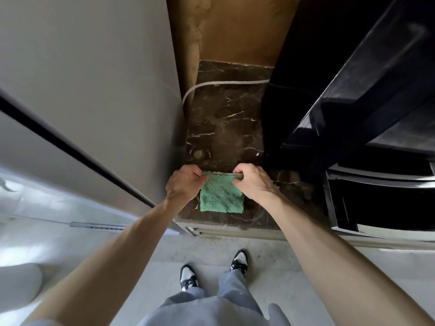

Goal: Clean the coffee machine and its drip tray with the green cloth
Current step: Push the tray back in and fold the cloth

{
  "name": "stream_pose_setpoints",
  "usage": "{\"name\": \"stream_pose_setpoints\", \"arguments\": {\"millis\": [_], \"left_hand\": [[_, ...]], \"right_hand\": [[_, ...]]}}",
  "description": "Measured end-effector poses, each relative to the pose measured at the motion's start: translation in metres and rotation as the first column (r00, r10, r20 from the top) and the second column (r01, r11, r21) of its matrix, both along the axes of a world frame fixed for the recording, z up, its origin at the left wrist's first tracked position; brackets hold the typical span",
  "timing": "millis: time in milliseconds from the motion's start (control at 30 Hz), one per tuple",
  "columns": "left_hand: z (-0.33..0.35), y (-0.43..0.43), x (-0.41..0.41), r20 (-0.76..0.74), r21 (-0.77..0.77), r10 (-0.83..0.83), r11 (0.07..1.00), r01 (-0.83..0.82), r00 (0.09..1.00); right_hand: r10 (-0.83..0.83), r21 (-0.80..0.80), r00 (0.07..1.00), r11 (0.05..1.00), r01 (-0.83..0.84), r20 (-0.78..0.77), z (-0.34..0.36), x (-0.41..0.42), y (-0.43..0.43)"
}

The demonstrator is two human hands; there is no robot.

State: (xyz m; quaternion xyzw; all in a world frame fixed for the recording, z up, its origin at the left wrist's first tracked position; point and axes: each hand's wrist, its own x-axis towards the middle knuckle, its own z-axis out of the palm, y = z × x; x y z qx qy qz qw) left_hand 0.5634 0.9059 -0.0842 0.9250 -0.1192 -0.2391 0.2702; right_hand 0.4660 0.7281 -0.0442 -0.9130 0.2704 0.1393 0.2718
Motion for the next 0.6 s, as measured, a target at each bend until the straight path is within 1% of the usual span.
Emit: {"name": "stream_pose_setpoints", "arguments": {"millis": [67,133,200,300,400,500,567,600], "left_hand": [[-0.004,0.000,0.000,0.008,0.010,0.015,1.000,-0.015,1.000],[-0.004,0.000,0.000,0.005,0.010,0.021,1.000,-0.021,1.000],[-0.002,-0.001,0.001,-0.006,0.012,-0.008,1.000,0.008,1.000],[0.002,-0.002,0.000,-0.090,0.001,-0.075,0.997,0.076,0.993],[0.002,-0.002,-0.002,-0.178,-0.096,-0.077,0.993,0.061,0.981],[0.006,-0.002,-0.008,-0.287,-0.262,-0.065,0.965,-0.013,0.956],[0.010,0.001,-0.011,-0.341,-0.340,-0.050,0.938,-0.073,0.939],[0.014,0.002,-0.012,-0.352,-0.365,-0.064,0.928,-0.074,0.934]], "right_hand": [[0.034,-0.041,0.999,0.999,-0.034,-0.019,-0.005,0.004,-0.001],[0.055,-0.020,0.997,0.998,-0.056,-0.052,-0.007,0.006,-0.001],[0.073,0.008,0.991,0.997,-0.073,-0.110,-0.006,0.007,-0.002],[0.102,-0.018,0.986,0.994,-0.105,-0.131,-0.006,0.007,0.000],[0.096,0.032,0.986,0.995,-0.092,-0.136,-0.001,0.005,0.006],[0.057,0.158,0.989,0.987,-0.035,-0.139,0.004,0.000,0.006],[0.048,0.234,0.986,0.972,-0.010,-0.158,0.011,-0.006,0.005],[0.054,0.261,0.985,0.965,-0.010,-0.162,0.016,-0.009,0.006]]}}
